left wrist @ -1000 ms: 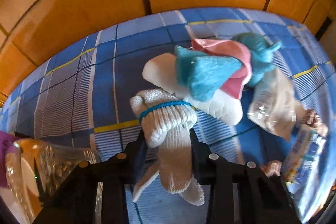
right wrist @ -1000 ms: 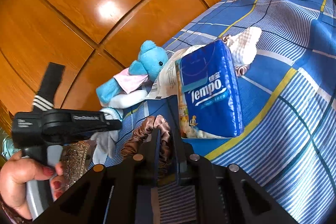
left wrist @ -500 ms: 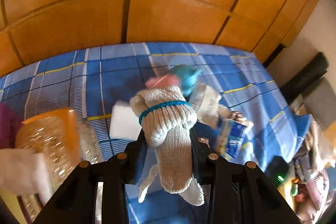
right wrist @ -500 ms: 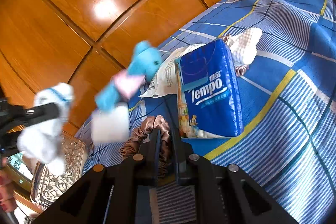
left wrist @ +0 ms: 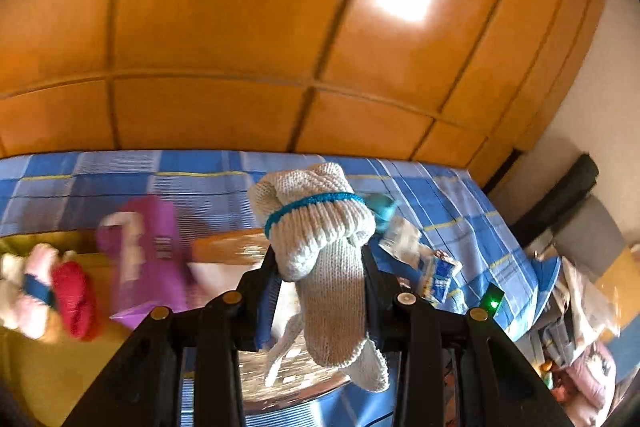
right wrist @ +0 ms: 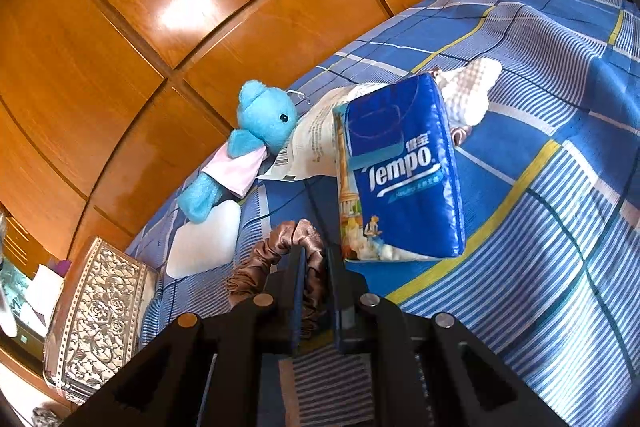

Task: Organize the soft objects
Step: 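Carry the white sock into the gold tray and open the left tool while the right tool carries the scrunchie, then lower the brown scrunchie into the gold tray and open the right tool, then grasp the blue Tempo tissue pack with the right tool while the left tool moves back to the bed, then grasp the white waffle cloth with brown scrunchie with the left tool while the right tool holds the Tempo pack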

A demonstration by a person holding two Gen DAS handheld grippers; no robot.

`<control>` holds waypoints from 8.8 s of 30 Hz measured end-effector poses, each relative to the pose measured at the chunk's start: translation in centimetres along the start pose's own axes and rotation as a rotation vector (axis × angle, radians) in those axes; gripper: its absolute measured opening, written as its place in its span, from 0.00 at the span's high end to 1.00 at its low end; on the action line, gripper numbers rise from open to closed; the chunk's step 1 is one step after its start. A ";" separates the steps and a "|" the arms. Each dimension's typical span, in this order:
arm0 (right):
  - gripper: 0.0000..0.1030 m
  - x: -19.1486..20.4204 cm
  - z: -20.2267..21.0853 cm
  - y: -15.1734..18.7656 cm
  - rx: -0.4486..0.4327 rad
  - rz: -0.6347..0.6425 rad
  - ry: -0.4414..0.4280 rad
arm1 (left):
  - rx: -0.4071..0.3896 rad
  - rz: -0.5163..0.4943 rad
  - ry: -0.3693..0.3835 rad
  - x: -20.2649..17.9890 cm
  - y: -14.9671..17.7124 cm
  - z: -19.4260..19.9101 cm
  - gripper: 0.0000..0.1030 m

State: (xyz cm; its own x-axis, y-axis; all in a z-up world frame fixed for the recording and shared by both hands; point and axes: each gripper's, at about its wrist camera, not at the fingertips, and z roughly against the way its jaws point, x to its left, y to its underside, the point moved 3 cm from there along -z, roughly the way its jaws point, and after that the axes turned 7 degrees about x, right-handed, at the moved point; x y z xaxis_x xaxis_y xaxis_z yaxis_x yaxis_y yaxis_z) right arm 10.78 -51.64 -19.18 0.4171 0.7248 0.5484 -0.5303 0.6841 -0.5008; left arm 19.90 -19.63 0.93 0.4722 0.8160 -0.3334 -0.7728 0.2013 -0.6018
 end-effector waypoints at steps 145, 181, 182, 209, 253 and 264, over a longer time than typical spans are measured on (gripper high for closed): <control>0.59 10.5 9.0 0.4 -0.034 0.127 0.280 | 0.041 0.084 -0.132 14.6 13.3 5.5 0.08; 0.49 -6.2 5.3 -1.9 -0.141 -0.137 0.170 | 0.161 -0.333 0.031 -6.3 8.8 -2.3 0.05; 0.49 -6.1 5.3 -1.8 -0.144 -0.131 0.173 | 0.167 -0.352 0.031 -7.3 8.4 -2.9 0.05; 0.49 -8.2 7.9 -0.7 -0.353 -0.228 0.129 | 0.676 -0.061 0.251 -22.1 1.0 -28.8 0.04; 0.49 -8.4 7.9 -0.5 -0.362 -0.227 0.125 | 0.696 0.080 0.322 -21.3 2.3 -31.7 0.51; 0.49 -8.3 7.9 -0.6 -0.354 -0.227 0.140 | 0.622 0.008 0.404 -19.4 4.3 -22.2 0.51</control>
State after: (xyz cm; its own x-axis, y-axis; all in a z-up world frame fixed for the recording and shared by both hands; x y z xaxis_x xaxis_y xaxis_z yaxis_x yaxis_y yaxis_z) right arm 1.79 -58.67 -18.16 0.6028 0.5401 0.5873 -0.1379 0.7955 -0.5900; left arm 16.80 -46.67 -11.33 0.4924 0.5798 -0.6492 -0.8175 0.5641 -0.1162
